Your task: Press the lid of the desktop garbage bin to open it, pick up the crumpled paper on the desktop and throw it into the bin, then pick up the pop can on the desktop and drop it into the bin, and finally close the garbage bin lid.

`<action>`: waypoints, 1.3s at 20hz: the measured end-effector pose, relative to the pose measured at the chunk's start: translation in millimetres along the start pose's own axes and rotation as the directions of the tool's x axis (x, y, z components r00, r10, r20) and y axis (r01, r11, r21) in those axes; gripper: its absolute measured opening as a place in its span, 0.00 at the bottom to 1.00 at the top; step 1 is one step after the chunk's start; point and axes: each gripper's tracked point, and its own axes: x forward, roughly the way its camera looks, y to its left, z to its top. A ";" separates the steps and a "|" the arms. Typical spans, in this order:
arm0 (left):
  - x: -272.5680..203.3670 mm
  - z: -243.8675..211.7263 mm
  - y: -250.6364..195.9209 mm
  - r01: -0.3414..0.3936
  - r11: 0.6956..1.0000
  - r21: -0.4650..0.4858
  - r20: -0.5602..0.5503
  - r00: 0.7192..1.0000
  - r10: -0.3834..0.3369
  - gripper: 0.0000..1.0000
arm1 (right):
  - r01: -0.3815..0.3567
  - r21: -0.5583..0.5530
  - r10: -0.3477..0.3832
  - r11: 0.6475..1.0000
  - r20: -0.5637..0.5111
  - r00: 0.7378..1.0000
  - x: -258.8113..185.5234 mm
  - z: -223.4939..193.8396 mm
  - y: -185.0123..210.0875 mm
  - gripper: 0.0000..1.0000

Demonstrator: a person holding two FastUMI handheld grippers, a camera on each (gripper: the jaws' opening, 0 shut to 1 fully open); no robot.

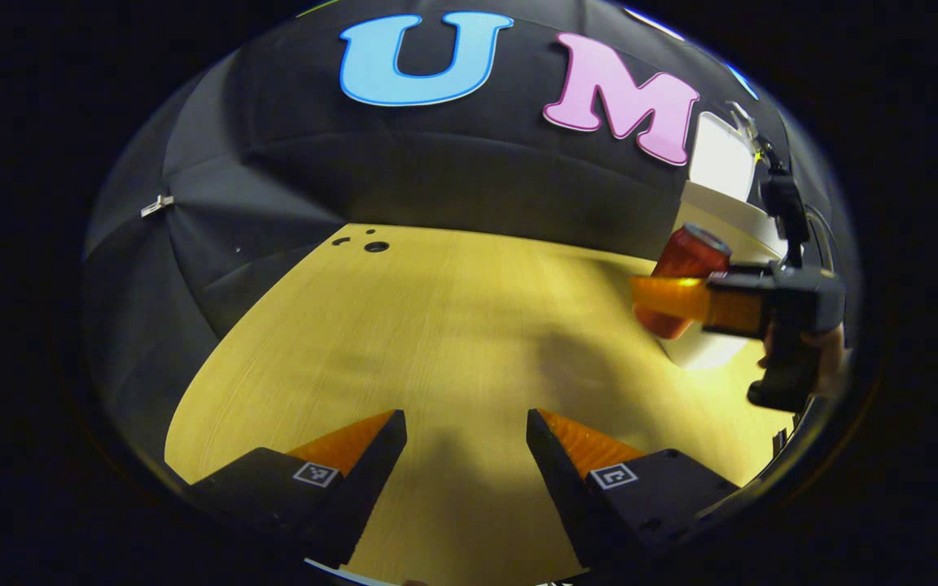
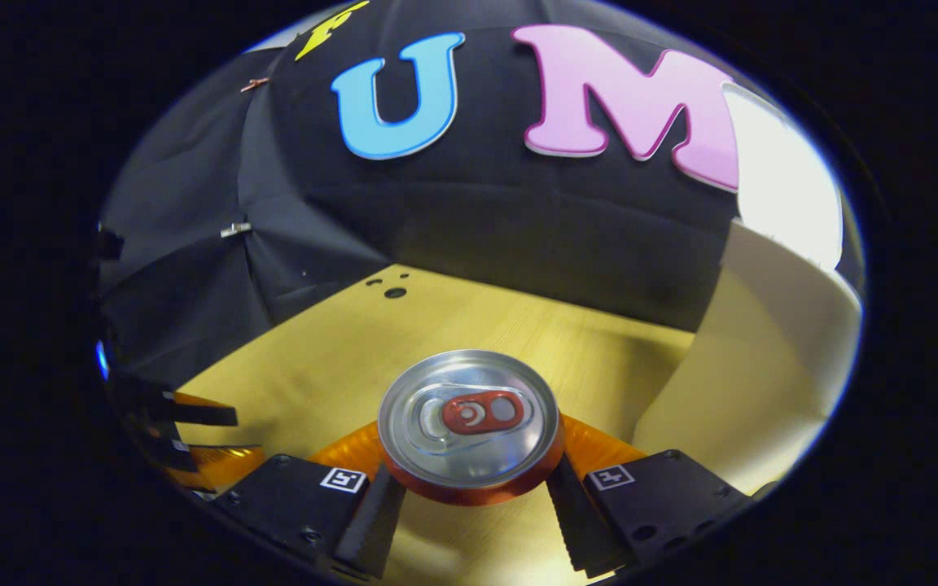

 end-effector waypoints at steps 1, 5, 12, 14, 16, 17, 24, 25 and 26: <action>0.7 4.3 -3.4 0.014 1.000 0.010 0.004 1.000 -0.015 0.96 | 0.021 -0.009 -0.021 1.000 0.019 1.000 -14.0 16.2 -10.8 0.83; -4.2 23.0 -18.5 0.076 0.997 0.028 0.027 0.997 -0.076 0.96 | 0.077 0.009 -0.077 0.997 0.086 0.993 -56.3 85.3 -44.5 0.82; -10.4 59.3 -24.1 0.102 0.994 0.051 0.088 0.991 -0.106 0.96 | 0.280 0.002 -0.273 0.960 0.221 0.936 -114.7 171.0 -140.2 0.83; -12.4 63.9 -23.5 0.097 0.994 0.048 0.097 0.990 -0.102 0.96 | 0.332 0.013 -0.326 0.943 0.227 0.918 -122.1 176.8 -165.1 0.82; -15.1 64.5 -22.2 0.093 0.995 0.043 0.099 0.990 -0.097 0.96 | 0.376 0.012 -0.369 0.927 0.221 0.903 -125.0 173.9 -187.7 0.82; -15.4 62.7 -20.3 0.089 0.995 0.041 0.095 0.991 -0.092 0.96 | 0.392 -0.001 -0.383 0.920 0.211 0.899 -122.1 167.0 -198.1 0.83; -22.4 53.2 -13.1 0.057 0.998 0.027 0.081 0.995 -0.059 0.96 | 0.426 0.029 -0.427 0.904 0.023 0.904 -90.2 94.8 -240.1 0.83; -22.9 51.2 -11.7 0.053 0.998 0.024 0.079 0.995 -0.054 0.96 | 0.425 0.032 -0.425 0.905 -0.002 0.905 -85.8 84.2 -242.0 0.83; -24.7 50.1 -10.8 0.048 0.999 0.021 0.077 0.996 -0.050 0.96 | 0.420 0.034 -0.420 0.907 -0.019 0.908 -82.4 77.6 -242.0 0.83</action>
